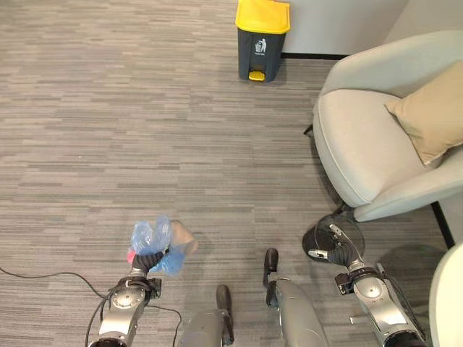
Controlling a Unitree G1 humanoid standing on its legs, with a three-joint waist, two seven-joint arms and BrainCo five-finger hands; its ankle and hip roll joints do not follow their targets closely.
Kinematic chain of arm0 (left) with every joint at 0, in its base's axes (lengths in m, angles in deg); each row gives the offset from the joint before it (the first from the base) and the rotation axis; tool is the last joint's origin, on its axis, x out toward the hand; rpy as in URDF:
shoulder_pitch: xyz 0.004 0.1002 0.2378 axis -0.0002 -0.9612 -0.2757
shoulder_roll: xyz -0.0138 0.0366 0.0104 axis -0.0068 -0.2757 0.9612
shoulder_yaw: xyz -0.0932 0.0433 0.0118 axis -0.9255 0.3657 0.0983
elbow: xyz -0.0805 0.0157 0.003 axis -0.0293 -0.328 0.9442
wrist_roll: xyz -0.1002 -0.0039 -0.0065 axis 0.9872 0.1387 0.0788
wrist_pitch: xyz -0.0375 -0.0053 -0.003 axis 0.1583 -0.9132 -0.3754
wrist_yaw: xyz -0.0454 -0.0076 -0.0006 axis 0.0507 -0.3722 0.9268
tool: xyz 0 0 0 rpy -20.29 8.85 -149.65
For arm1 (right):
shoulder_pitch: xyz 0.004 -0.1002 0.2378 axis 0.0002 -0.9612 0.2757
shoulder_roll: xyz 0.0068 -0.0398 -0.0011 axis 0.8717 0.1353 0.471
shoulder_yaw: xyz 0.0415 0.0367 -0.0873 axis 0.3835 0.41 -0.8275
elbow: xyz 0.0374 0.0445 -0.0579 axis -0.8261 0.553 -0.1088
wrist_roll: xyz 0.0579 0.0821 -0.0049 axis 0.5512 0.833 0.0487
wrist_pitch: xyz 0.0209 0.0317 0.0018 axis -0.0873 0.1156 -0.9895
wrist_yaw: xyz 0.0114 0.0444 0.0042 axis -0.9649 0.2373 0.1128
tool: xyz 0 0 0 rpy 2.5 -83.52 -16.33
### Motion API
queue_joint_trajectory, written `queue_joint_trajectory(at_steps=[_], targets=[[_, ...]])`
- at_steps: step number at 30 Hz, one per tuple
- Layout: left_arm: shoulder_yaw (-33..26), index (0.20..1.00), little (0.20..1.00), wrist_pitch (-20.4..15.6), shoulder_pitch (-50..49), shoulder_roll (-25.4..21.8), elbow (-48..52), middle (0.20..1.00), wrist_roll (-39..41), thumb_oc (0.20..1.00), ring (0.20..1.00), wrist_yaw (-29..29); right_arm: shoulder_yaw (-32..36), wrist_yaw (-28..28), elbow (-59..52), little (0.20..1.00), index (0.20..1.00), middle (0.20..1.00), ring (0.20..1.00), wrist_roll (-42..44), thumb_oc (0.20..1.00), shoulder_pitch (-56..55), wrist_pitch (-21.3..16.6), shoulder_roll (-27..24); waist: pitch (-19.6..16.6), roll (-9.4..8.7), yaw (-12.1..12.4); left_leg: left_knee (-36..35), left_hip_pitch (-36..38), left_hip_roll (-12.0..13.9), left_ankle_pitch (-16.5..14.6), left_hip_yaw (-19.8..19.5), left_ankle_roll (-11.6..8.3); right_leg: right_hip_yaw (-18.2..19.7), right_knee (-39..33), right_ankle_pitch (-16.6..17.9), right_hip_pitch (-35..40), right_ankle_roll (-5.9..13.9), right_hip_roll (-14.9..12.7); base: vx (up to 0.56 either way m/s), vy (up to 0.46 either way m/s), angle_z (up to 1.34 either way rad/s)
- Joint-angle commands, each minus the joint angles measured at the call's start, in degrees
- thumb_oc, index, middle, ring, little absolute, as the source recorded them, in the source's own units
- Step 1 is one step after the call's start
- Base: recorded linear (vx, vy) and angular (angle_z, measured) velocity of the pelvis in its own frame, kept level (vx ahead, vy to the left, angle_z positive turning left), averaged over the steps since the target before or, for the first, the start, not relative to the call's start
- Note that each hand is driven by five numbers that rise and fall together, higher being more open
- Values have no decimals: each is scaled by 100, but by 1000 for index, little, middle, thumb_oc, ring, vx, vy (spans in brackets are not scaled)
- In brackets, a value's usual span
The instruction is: Gather garbage on tea table into small bin, then transfer packed bag to large trash can.
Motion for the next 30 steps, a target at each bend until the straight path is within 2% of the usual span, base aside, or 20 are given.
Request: queue_joint_trajectory(at_steps=[1,2,4,5,6,7,8,9,11,14,15,16,18,19,20,23,26,30], targets=[[-67,200,200,-327,11,-231,358,200,131,200,200,35,65,-122,-166,1000,1000,1000,1000,136,1000,-48,-198,-210,-249,56,-117,139,451,-145,-749,-769,-314,-266,-29,393,259,191,-31,665,-258,72],[-17,200,200,-312,-6,-235,348,200,27,200,200,-24,123,-97,-175,1000,1000,1000,1000,139,1000,-219,-208,-192,-357,35,-233,120,715,-65,-934,-898,-449,-205,-30,378,381,165,-46,505,-249,73],[-50,200,200,-309,-91,-238,362,200,16,200,200,-52,143,-67,-150,1000,1000,1000,1000,131,1000,-308,-224,-215,-454,56,-302,362,731,88,-995,-890,-596,-251,66,324,490,84,-65,450,-252,82],[-54,200,200,-303,-134,-210,386,200,33,200,200,-61,136,-75,-133,1000,1000,1000,1000,149,1000,-319,-248,-240,-454,111,-317,651,668,221,-928,-843,-690,-327,98,259,589,49,-38,306,-225,99],[-56,200,200,-304,-143,-195,386,200,48,200,200,-70,154,-81,-124,1000,1000,1000,1000,168,1000,-325,-257,-263,-459,128,-341,1001,529,342,-740,-757,-793,-373,74,215,698,7,-19,169,-153,89],[-58,200,200,-304,-141,-198,386,200,47,200,200,-70,154,-81,-124,1000,1000,1000,1000,169,1000,-323,-257,-260,-471,110,-355,999,504,321,-717,-768,-790,-377,52,238,688,7,-40,137,-157,24],[-70,200,200,-302,-143,-194,392,200,66,200,200,-87,176,-81,-120,1000,1000,1000,1000,175,1000,-342,-250,-295,-464,135,-349,1430,323,464,-524,-663,-882,-402,17,140,840,-61,12,213,-187,-15],[-83,200,200,-307,-144,-166,370,200,134,200,200,-74,188,-115,-79,1000,1000,1000,1000,217,1000,-319,-242,-332,-466,134,-356,1969,45,671,-183,-500,-924,-481,-78,-59,1086,-201,131,295,-221,-13],[-54,200,200,-318,-88,-139,320,200,143,200,200,-52,183,-140,-48,1000,1000,1000,1000,265,1000,-277,-253,-376,-417,110,-327,2016,-192,691,-189,-433,-813,-412,-137,-209,1274,-282,238,246,-124,-19],[-11,200,200,-320,-52,-136,285,200,96,200,200,-57,202,-152,-48,1000,1000,1000,1000,294,1000,-264,-268,-404,-410,62,-297,1781,-436,632,-340,-383,-723,-354,-203,-301,1408,-277,244,162,-48,-13],[25,200,200,-317,-16,-139,278,200,75,200,200,-66,224,-165,-26,1000,1000,1000,1000,309,1000,-252,-273,-419,-393,6,-280,1708,-712,580,-444,-337,-681,-330,-239,-344,1489,-268,200,133,-46,-3],[63,200,200,-321,50,-156,269,200,47,200,200,-60,233,-189,-3,1000,1000,1000,1000,319,1000,-218,-280,-434,-350,-38,-245,1634,-1000,541,-390,-328,-667,-308,-269,-373,1584,-288,196,263,-65,13],[133,200,200,-310,118,-214,281,200,-10,200,200,-45,239,-253,51,1000,1000,1000,1000,356,1000,-196,-284,-402,-307,-46,-132,1050,-1431,569,234,-246,-783,-262,-385,-464,1865,-301,336,245,-32,18],[133,200,200,-310,118,-214,281,200,-10,200,200,-45,239,-253,51,1000,1000,1000,1000,356,1000,-196,-284,-402,-307,-46,-132,1050,-1431,569,234,-246,-783,-262,-385,-464,1865,-301,336,193,6,-5],[142,200,200,-310,135,-229,275,200,-28,200,200,-28,228,-286,101,1000,1000,1000,1000,382,1000,-189,-284,-379,-294,-47,-80,875,-1603,538,493,-242,-825,-238,-434,-512,2003,-309,404,189,15,-28],[185,200,200,-288,115,-242,299,200,-50,200,200,-60,216,-308,188,1000,1000,1000,1000,398,1000,-225,-276,-266,-324,-39,23,435,-1721,504,890,-176,-902,-119,-517,-634,2331,-290,535,322,71,-11],[151,200,200,-262,31,-238,342,200,-96,200,200,-103,227,-256,200,1000,1000,1000,1000,330,1000,-270,-257,-221,-459,-12,42,275,-1564,495,839,14,-805,22,-500,-765,2557,-248,529,345,165,-21],[50,200,200,-237,-116,-290,373,200,-137,200,200,-121,193,-189,199,1000,1000,1000,1000,268,1000,-237,-213,-111,-547,-134,110,729,-1599,407,518,-46,-638,200,-384,-864,2721,-120,272,344,228,-37]])
